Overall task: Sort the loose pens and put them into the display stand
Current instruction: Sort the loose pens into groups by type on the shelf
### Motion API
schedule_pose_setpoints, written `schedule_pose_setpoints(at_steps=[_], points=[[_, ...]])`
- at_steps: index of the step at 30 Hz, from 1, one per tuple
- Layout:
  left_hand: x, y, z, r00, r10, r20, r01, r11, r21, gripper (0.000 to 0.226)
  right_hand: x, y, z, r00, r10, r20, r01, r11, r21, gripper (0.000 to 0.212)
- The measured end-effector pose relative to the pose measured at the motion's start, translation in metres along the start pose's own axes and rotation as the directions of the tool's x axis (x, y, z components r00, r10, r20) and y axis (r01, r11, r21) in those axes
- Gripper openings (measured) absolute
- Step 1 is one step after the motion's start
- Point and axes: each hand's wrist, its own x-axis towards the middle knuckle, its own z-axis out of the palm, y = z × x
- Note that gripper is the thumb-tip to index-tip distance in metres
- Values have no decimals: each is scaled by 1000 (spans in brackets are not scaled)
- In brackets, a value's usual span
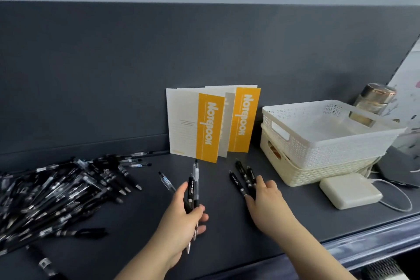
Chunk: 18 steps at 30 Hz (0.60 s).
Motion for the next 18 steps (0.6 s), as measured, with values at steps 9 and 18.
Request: schedule_pose_setpoints(at_steps=[9,18], points=[[8,0,23,999,-5,-34,6,999,33,66,6,14,-3,972,-234,15,234,963,-136,55],[3,3,35,999,36,-7,-36,998,-49,61,0,-5,-4,920,-330,-212,375,900,222,32]])
